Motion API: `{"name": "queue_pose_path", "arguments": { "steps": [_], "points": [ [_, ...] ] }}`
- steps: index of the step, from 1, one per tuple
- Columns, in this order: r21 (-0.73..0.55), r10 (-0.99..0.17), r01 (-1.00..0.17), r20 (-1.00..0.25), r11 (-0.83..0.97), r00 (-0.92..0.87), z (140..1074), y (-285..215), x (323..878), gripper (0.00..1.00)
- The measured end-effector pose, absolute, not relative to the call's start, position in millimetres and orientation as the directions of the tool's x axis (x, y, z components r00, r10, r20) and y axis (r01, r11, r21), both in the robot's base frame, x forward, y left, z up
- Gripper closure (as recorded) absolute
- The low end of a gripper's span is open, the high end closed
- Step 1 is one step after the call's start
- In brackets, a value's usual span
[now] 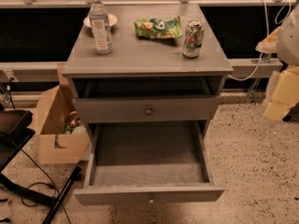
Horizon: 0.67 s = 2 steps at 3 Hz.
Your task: Close middle drawer
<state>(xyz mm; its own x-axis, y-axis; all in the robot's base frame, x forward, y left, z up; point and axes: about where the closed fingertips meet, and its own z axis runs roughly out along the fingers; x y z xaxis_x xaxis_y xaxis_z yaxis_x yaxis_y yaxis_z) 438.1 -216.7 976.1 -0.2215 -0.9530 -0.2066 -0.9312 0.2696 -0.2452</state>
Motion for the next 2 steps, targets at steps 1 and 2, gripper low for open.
{"name": "queue_pose_path", "arguments": {
  "steps": [1,2],
  "points": [
    [-0.250,-0.953,-0.930,-0.208,0.271,-0.221,977,-216,438,0.00],
    [-0.251,-0.949,-0.926,-0.213,0.282,-0.232,961,-215,429,0.00]
  ]
}}
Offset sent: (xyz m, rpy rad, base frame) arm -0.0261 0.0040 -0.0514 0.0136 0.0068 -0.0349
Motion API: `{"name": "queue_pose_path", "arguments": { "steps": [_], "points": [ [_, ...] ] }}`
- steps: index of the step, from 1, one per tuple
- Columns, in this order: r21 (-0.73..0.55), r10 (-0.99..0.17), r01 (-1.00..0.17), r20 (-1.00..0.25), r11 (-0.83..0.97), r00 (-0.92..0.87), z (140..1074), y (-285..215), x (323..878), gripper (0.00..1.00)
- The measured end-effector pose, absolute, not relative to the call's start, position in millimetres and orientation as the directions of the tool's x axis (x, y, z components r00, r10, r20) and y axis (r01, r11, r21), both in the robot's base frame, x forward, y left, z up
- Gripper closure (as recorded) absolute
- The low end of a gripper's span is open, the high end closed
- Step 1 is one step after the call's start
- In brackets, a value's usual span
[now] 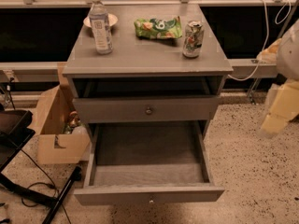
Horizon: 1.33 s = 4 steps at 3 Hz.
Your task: Close middle drawer
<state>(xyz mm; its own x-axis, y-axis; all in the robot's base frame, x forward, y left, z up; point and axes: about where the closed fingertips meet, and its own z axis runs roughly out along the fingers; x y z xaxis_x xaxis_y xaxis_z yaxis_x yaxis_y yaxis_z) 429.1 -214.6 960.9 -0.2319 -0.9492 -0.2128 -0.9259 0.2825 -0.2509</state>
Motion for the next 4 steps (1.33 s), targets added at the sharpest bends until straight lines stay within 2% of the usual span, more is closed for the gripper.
{"name": "queue_pose_path", "arguments": {
  "steps": [1,3,4],
  "points": [
    [-0.266,-0.935,-0.912,-0.256,0.312,-0.245,932,-203,404,0.00],
    [-0.237,-0.900,-0.893,-0.312,0.383,-0.304,815,-162,372,0.41],
    [-0.161,-0.882,-0.895,-0.311,0.415,-0.353,722,-140,361,0.65]
  ]
}}
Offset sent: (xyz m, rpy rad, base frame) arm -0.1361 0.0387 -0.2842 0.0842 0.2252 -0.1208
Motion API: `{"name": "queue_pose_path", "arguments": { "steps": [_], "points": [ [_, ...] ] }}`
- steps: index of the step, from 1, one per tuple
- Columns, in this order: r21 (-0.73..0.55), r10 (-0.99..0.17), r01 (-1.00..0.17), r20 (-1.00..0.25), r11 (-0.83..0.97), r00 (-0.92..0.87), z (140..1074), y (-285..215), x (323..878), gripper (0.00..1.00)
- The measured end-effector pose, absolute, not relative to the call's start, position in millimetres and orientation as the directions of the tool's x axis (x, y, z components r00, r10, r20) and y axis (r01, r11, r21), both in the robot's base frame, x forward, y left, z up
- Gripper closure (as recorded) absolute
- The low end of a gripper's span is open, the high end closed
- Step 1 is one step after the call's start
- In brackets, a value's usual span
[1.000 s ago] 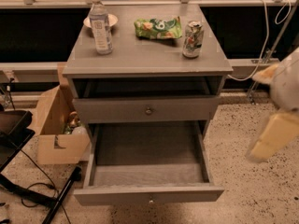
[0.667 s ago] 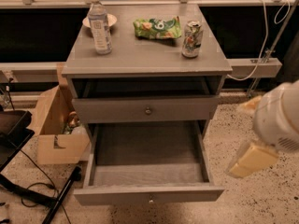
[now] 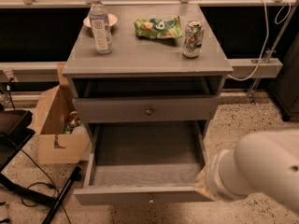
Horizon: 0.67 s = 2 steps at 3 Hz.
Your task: Close middle drawer
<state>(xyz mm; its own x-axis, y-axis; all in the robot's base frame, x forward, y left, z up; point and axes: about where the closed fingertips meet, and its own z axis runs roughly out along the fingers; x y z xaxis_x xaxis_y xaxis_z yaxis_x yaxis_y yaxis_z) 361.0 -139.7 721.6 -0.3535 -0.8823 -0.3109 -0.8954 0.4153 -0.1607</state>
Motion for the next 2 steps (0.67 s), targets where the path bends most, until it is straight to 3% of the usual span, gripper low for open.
{"name": "queue_pose_path", "arguments": {
  "steps": [1,2],
  "points": [
    [-0.062,-0.863,-0.892,-0.293,0.448,-0.412,620,-130,336,0.88],
    [0.019,-0.837,-0.876,-0.288,0.481,-0.466,543,-121,306,1.00]
  ]
}}
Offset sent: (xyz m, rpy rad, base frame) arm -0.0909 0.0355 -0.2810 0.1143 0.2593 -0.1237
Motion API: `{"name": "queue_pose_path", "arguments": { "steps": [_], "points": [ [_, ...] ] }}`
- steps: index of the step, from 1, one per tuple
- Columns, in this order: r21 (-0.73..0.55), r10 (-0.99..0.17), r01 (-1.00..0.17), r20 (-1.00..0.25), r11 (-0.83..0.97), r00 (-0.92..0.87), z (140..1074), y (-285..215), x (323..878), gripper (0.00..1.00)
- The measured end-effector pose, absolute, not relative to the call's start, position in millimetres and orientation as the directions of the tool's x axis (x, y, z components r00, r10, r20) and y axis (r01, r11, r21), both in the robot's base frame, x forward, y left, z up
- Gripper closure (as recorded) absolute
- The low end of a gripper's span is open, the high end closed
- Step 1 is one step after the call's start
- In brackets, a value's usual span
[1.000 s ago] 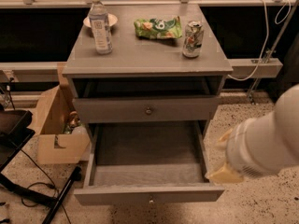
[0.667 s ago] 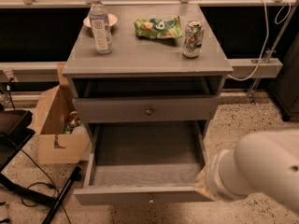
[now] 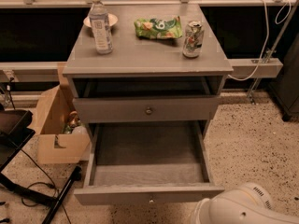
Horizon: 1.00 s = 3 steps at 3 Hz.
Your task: Close middle drawer
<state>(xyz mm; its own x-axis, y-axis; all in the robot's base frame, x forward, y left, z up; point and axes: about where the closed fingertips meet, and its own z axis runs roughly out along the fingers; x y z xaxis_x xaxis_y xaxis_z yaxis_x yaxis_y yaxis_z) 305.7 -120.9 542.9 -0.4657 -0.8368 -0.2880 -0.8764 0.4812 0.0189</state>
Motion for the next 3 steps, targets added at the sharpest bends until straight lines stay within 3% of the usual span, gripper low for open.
{"name": "queue_pose_path", "arguments": {
  "steps": [3],
  "points": [
    [0.056,-0.809,-0.856,-0.299,0.514,-0.506,513,-113,306,1.00]
  ]
}}
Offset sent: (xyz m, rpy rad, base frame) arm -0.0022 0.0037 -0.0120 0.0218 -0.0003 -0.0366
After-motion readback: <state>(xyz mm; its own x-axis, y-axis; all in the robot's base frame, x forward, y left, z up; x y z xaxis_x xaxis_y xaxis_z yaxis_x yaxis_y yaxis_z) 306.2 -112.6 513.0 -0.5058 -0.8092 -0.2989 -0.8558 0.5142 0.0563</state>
